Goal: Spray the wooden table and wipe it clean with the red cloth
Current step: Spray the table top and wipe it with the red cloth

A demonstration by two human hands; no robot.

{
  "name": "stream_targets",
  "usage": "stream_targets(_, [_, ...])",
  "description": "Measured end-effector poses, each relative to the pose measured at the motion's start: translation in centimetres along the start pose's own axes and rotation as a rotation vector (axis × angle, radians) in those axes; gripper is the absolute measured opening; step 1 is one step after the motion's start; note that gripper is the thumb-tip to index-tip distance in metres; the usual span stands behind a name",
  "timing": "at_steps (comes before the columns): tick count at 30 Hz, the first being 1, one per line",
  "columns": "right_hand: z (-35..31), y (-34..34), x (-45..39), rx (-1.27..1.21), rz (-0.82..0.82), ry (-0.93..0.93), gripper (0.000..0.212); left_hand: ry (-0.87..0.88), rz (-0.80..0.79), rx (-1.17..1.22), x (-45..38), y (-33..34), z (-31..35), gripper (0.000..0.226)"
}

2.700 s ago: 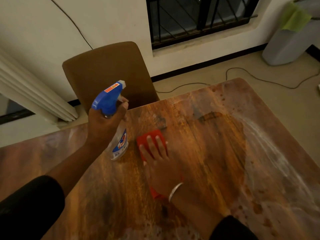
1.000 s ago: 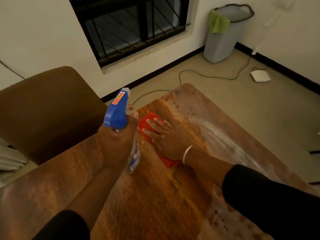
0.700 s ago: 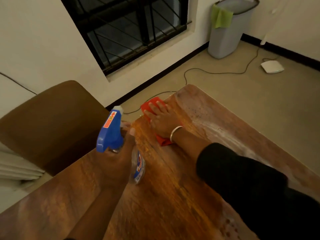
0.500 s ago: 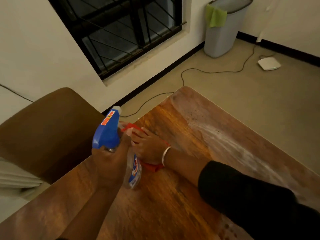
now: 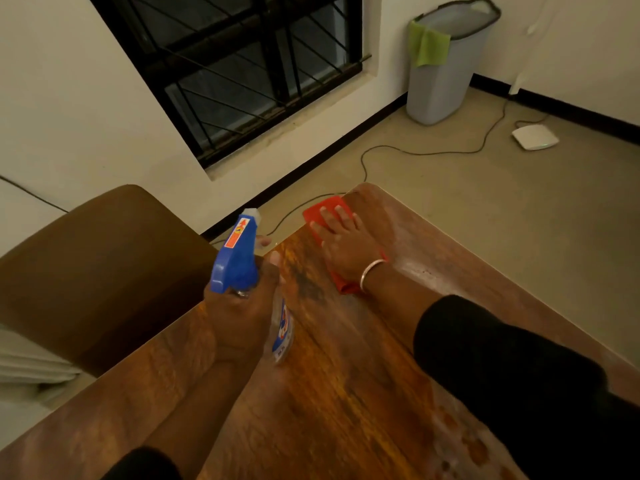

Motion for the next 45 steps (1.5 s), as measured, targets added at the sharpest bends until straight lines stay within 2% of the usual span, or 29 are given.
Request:
stream_targets(2, [-0.6,0.8,2.5,0.009,-0.027,-0.146,0.055,0.052,0.044,-0.005,-0.1,1.5,0.8,0.015])
stream_targets(4, [1.1,1.1,4.7,0.002,-0.019,-0.174,0.055,0.112,0.011,0.026,-0.4,2.2,1.3,0.016])
stream_targets(6, [4.3,1.0,5.6,0.002,0.027,-0.097,0.054,0.153,-0.018,0.032,-1.3,2.0,1.2,0.026])
stream_targets(9, [8.9,-0.4,3.7,0.004,0.031,0.078,0.057,0.171,-0.060,0.074,-1.8,1.0,0.8,0.024])
stream_targets(11, [10.0,-1.4,0.4,-0.024,0.040,0.181,0.059,0.116,-0.106,0.087,-1.2,0.6,0.4,0.024])
stream_targets(14, [8.7,-2.1,-4.2,-0.069,0.031,0.278,0.060,-0.061,-0.190,0.055,-0.1,0.9,-0.1,0.006])
stream_targets(15, [7.6,-2.1,-5.0,-0.058,0.033,0.276,0.060,-0.099,-0.211,0.056,0.0,1.3,-0.1,0.007])
stream_targets(17, [4.9,-1.8,-5.3,0.020,0.031,0.167,0.060,-0.110,-0.228,0.051,-0.1,2.1,0.2,0.006])
stream_targets(19, [1.9,-1.2,-3.9,0.062,-0.014,-0.035,0.060,-0.076,-0.220,0.035,-0.4,2.6,0.9,0.010])
stream_targets(22, [1.4,0.2,-0.7,0.033,-0.038,-0.150,0.057,0.076,-0.170,0.052,-1.4,2.5,1.2,0.012])
stream_targets(24, [4.5,0.3,0.5,0.042,0.007,-0.066,0.061,0.171,-0.142,0.079,-2.3,1.9,1.0,0.014])
stream_targets(27, [8.7,-1.0,-0.8,-0.004,0.035,0.240,0.063,0.188,-0.145,0.154,-3.0,1.1,0.1,0.016])
stream_targets(30, [8.0,-1.3,-2.7,-0.067,0.071,0.391,0.061,0.223,-0.126,0.159,-2.8,1.2,-0.2,0.021])
stream_targets(32, [6.5,-1.2,-1.9,-0.017,0.085,0.333,0.061,0.215,-0.123,0.130,-2.5,1.6,-0.2,0.032])
stream_targets(37, [3.1,0.8,8.1,0.040,0.034,0.018,0.059,0.259,-0.113,0.006,-2.5,2.4,0.5,0.025])
stream_targets(39, [3.8,1.7,12.3,0.053,0.027,-0.012,0.059,0.252,-0.127,0.013,-2.3,2.6,0.7,0.028])
stream_targets(43, [10.1,-0.3,12.4,0.035,0.029,0.275,0.063,0.203,-0.161,0.093,-1.3,2.5,0.7,0.060])
stream_targets(45, [11.3,-1.4,9.8,0.004,0.047,0.395,0.062,0.170,-0.159,0.082,-0.8,2.2,0.4,0.060])
Point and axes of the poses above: each hand's wrist, its own x-axis away from the middle knuckle, its own y-axis out of the palm, z = x × y, the point moved 1 cm from there along -x, towards the middle knuckle, and after that the axes turned 2 degrees about y, right-handed, at the moved point
